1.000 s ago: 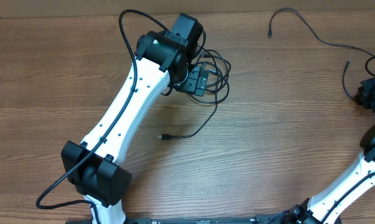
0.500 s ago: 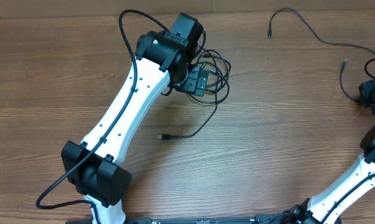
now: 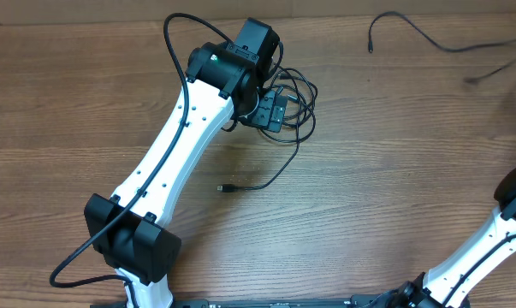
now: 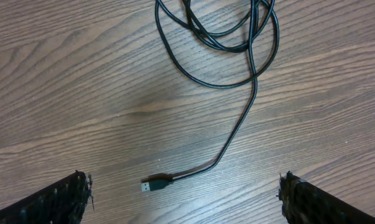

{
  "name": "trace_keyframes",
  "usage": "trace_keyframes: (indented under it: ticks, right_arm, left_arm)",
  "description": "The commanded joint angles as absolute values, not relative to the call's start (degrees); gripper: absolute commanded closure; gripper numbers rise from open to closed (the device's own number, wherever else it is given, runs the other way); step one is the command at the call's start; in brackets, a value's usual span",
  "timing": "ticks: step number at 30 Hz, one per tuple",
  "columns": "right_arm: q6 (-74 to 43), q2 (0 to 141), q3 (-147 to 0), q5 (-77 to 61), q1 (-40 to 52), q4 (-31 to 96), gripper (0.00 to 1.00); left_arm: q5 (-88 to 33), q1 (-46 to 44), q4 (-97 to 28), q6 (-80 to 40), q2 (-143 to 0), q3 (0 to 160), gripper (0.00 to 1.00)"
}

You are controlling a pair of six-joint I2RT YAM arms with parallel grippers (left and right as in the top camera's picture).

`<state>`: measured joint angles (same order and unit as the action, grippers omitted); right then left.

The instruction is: Untangle cables

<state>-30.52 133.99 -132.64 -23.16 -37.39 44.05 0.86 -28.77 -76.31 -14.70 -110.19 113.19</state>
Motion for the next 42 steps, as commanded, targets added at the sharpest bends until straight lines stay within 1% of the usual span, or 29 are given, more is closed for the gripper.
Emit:
trace_keyframes:
  ticks: [1, 2, 3, 9, 12, 15, 21, 23, 30, 39, 40, 42]
  right_arm:
    - [-28.25, 132.77, -138.08, -28.03, -34.89, 44.18, 0.65]
    - [-28.21, 132.77, -138.08, -26.7, -34.33, 44.56, 0.23]
    - [-28.23, 132.79, -137.99, -25.36, -33.89, 45.54, 0.0]
    - [-27.09, 133.1, -135.39, -13.65, -31.35, 53.15, 0.0]
    - [-24.71, 133.12, -134.93, -12.19, -30.89, 56.14, 0.0]
    - [-24.8, 133.12, -134.93, -9.47, -30.87, 58.85, 0.0]
    - [-26.68, 133.16, -134.93, 7.88, -32.8, 65.87, 0.0]
    - [-26.48, 133.38, -134.93, 11.25, -33.69, 66.85, 0.0]
    - [-24.95, 136.75, -134.04, 12.4, -38.04, 67.37, 0.0]
    - [-23.51, 142.39, -132.97, 11.31, -41.95, 64.73, 0.0]
    - [-23.49, 142.93, -132.94, 11.31, -42.26, 64.51, 0.0]
    - [-23.51, 143.87, -132.94, 11.29, -43.13, 64.34, 0.09]
  left_arm:
    - [0.4, -28.51, -76.27, -15.44, -110.26, 113.6, 0.0]
    - [0.4, -28.51, -76.27, -15.46, -110.26, 113.6, 0.01]
    - [0.4, -28.51, -76.27, -15.46, -110.26, 113.6, 0.0]
    - [0.4, -28.51, -76.27, -15.46, -110.26, 113.6, 0.0]
    - [0.4, -28.51, -76.27, -15.46, -110.26, 113.6, 0.0]
    - [0.4, -28.51, -76.27, -15.46, -110.26, 113.6, 0.01]
    - [0.4, -28.51, -76.27, -15.46, -110.26, 113.6, 0.01]
    - [0.4, -28.51, -76.27, -15.44, -110.26, 113.6, 0.0]
    - [0.4, -28.51, -76.27, -15.44, -110.26, 113.6, 0.01]
    - [0.4, -28.51, -76.27, -15.46, -110.26, 113.6, 0.0]
    - [0.4, -28.51, -76.27, -15.46, -110.26, 113.6, 0.0]
    - [0.4, -28.51, -76.27, -15.44, -110.26, 113.6, 0.0]
